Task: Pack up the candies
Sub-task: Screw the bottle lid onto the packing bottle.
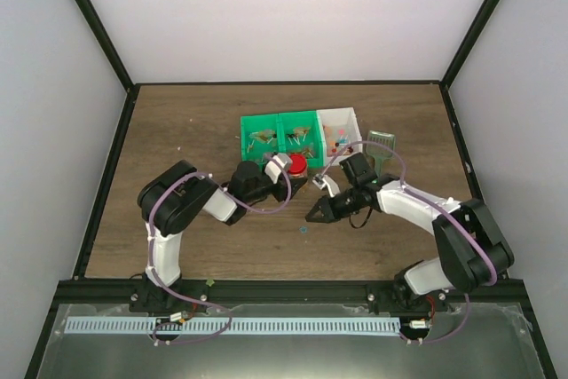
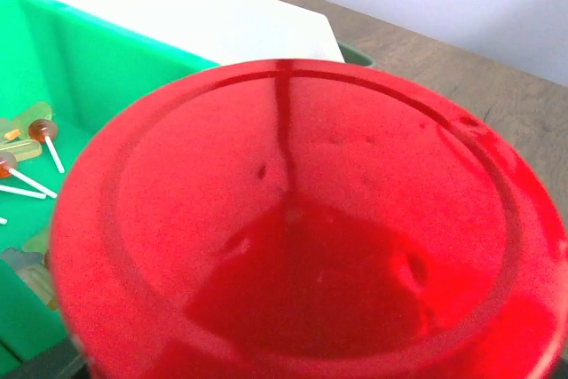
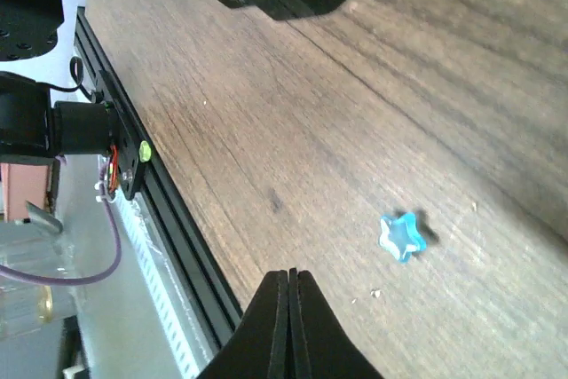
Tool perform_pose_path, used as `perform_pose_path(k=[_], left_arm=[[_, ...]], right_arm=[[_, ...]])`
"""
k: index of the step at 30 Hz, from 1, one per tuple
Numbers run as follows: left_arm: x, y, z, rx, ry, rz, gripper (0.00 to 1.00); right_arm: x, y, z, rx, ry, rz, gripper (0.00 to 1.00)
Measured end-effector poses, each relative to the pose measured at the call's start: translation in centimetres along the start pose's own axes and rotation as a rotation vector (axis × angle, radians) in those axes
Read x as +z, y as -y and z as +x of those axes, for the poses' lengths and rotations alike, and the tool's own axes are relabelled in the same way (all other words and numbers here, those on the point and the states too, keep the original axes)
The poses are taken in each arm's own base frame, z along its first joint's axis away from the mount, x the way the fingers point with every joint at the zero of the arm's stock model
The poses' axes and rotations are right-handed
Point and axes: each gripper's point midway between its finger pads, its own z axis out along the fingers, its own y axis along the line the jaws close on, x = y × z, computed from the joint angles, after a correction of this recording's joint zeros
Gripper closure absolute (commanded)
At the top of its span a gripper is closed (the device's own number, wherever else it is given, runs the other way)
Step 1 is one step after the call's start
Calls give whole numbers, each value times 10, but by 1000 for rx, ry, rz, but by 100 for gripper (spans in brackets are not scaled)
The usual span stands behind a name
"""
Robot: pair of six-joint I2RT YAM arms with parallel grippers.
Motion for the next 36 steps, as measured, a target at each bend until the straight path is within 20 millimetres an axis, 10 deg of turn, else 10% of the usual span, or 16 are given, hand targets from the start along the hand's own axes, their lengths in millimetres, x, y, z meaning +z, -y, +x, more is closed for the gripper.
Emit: perform_pose_path(k=[5, 9, 16, 36], left_arm=[[-2, -2, 1, 7, 4, -12, 34], [-7, 0, 5, 38, 5, -11, 34], [-15, 3, 9, 86, 9, -8, 32], [-20, 4, 12, 104, 14, -10, 32]], right_arm=[[-9, 1, 0, 76, -13, 13, 89], [-35, 4, -48, 68, 115, 53, 72], [-48, 4, -116, -9, 219, 78, 71], [-19, 23, -150, -49, 185, 94, 81]])
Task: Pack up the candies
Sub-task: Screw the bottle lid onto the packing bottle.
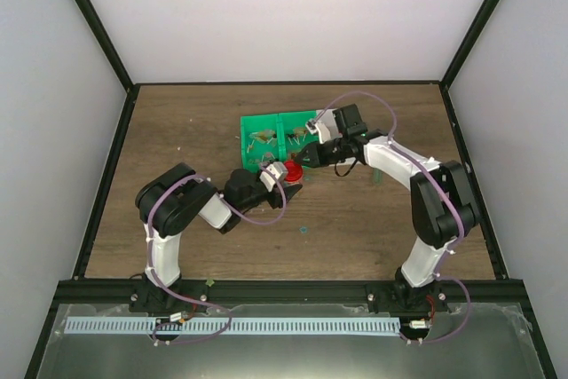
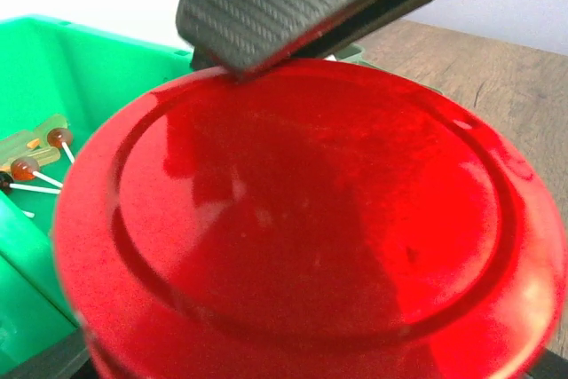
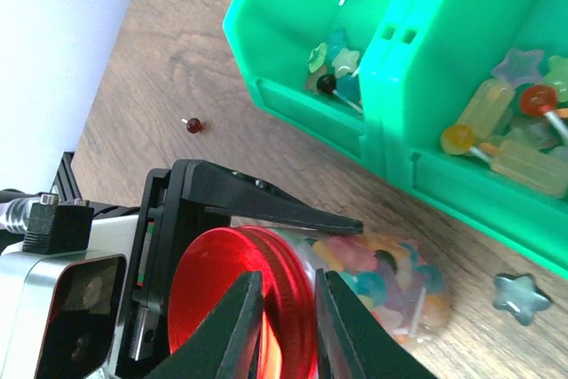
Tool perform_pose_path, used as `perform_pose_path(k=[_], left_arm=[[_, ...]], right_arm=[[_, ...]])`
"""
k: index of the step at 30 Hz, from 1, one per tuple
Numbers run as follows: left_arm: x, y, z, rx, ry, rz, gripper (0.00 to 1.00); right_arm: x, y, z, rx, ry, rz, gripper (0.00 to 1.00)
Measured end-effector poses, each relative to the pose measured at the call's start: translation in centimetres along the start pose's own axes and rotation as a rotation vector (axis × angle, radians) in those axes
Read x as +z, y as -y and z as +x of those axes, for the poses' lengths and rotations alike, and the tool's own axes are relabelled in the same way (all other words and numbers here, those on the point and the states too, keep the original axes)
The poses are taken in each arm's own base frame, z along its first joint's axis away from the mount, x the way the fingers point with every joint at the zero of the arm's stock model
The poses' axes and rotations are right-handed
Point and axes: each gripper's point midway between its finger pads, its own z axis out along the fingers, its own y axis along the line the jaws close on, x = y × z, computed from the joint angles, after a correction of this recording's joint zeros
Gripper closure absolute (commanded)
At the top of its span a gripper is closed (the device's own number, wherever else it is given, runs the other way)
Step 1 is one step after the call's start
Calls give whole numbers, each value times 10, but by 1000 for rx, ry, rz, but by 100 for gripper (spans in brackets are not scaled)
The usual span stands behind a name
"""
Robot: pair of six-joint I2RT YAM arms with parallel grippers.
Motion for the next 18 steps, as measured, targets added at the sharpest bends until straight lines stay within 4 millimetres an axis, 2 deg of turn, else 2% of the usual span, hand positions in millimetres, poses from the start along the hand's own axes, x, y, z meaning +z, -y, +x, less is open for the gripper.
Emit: perform_pose_path(k=[7, 18], left_arm=[[-1, 0, 0, -10, 5, -5, 32], [-2, 1, 0, -11, 6, 2, 33]], right_arm=[[11, -8, 2, -37, -3, -5, 86], [6, -8, 9, -77, 73, -5, 95]])
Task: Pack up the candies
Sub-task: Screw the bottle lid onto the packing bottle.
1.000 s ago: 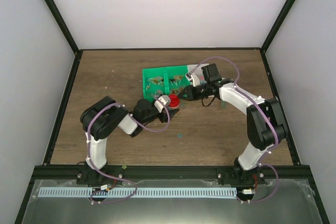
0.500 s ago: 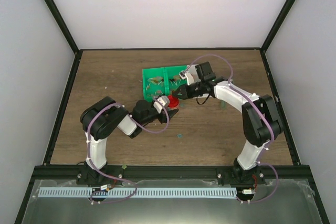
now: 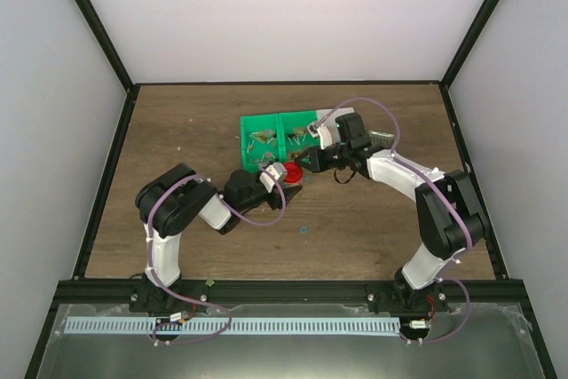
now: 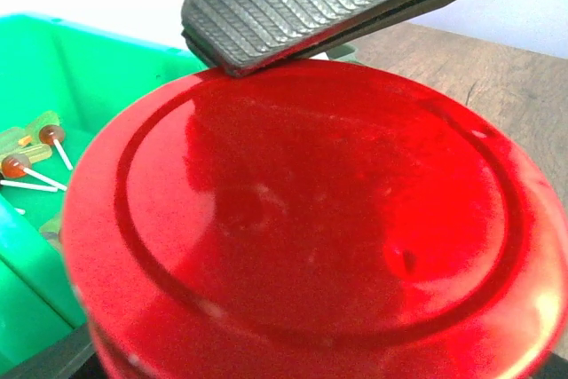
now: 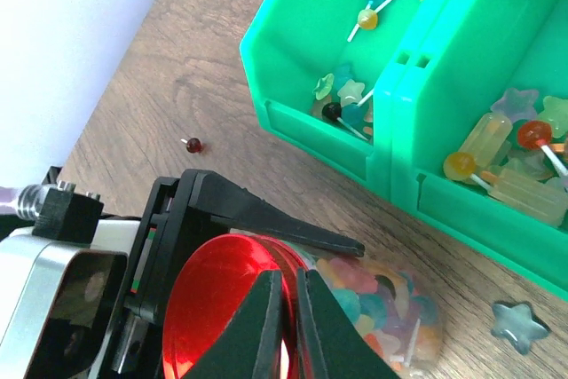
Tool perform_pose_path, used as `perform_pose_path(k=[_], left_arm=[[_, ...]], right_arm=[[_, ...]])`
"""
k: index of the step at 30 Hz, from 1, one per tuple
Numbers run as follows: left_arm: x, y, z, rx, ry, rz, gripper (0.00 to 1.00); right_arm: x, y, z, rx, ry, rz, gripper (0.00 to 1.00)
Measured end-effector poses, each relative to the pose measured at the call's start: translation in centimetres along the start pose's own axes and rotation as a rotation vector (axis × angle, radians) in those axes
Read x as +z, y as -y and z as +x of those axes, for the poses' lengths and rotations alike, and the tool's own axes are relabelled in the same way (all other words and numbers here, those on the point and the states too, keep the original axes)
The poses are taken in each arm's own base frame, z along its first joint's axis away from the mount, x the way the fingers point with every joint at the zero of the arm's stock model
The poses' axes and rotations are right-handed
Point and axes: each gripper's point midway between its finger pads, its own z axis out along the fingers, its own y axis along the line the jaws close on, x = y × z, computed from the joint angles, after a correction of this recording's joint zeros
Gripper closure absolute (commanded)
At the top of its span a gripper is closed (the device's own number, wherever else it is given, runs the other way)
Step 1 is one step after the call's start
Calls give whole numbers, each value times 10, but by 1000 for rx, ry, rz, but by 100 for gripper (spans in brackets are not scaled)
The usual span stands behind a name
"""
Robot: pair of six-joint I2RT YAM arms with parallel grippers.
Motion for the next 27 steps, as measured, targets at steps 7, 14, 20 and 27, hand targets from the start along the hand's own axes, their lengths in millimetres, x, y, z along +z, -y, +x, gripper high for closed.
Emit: perform_pose_path(k=[7, 14, 20, 27], left_arm=[[0, 2, 0, 0, 0, 10, 33], [0, 2, 0, -4, -1, 11, 33], [2, -2, -1, -36, 2, -11, 33], [2, -6, -2, -59, 11, -36, 32]], right_arm=[[-7, 0, 7, -20, 46, 9, 99], [-15, -1, 15, -23, 72, 8, 99], [-18, -18, 50, 33, 0, -45, 99], [-11, -39, 139, 189, -271, -63, 98]])
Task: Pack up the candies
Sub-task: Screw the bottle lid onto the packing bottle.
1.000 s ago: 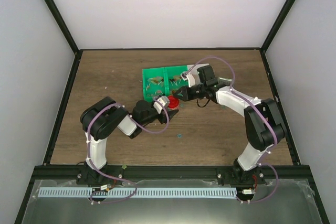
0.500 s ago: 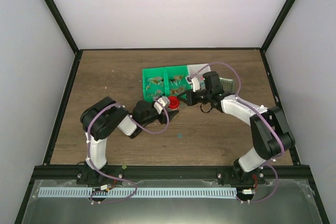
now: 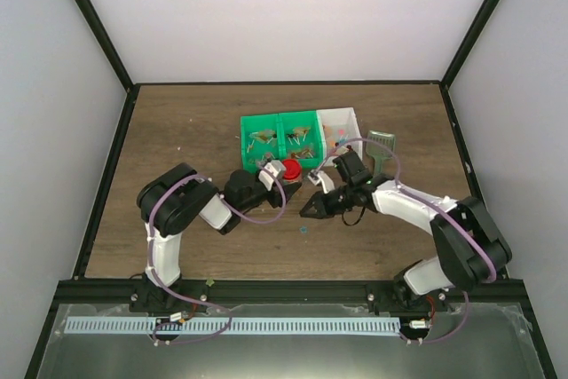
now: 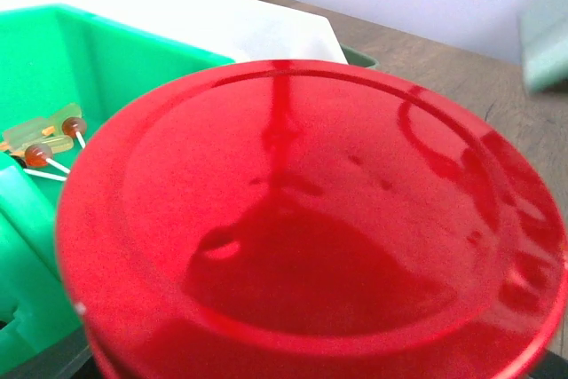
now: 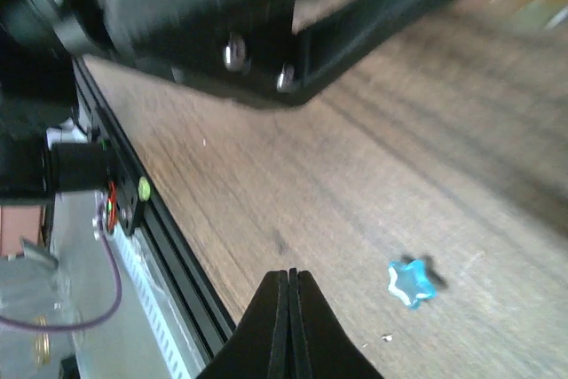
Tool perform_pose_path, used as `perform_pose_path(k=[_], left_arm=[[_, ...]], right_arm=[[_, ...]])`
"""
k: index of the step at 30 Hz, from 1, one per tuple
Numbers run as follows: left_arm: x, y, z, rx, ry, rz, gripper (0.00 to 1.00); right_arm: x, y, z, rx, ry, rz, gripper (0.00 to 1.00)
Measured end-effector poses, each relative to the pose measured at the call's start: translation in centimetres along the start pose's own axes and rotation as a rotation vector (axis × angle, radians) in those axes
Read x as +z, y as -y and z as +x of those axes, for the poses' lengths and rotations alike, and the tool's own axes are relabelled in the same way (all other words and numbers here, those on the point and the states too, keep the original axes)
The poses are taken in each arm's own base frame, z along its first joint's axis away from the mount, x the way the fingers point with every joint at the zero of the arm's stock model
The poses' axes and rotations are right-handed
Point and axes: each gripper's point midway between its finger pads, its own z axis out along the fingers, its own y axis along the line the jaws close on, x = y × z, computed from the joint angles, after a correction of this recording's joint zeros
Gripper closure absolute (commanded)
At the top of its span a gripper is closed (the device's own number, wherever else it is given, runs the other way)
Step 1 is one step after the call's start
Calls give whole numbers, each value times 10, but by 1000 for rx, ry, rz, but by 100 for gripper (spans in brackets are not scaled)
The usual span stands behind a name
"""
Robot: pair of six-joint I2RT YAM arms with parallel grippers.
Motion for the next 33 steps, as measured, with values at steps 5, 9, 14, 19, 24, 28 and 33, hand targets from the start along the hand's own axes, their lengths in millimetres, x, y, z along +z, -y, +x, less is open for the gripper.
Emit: perform_pose_path(k=[5, 9, 14, 19, 24, 28, 33], left_arm=[[-7, 1, 4, 2, 9, -3, 32], [-13, 2, 6, 5, 18, -4, 32], [-15, 2, 6, 6, 22, -6, 31], [-16, 2, 6, 6, 22, -6, 31], [-16, 2, 7, 8, 22, -6, 31], [-16, 3, 7, 7, 25, -5, 31], [-16, 2, 5, 9, 31, -5, 31]], right_arm=[[-33, 1, -47, 0, 126, 63, 85], [-57, -1, -100, -52, 242, 131, 82], [-62, 1, -147, -106, 287, 179, 80], [-42, 11, -162, -112, 249, 182, 80], [-20, 8, -156, -119, 197, 169, 81], [-14, 0, -153, -135, 183, 153, 83], [-13, -1, -152, -146, 194, 146, 90]])
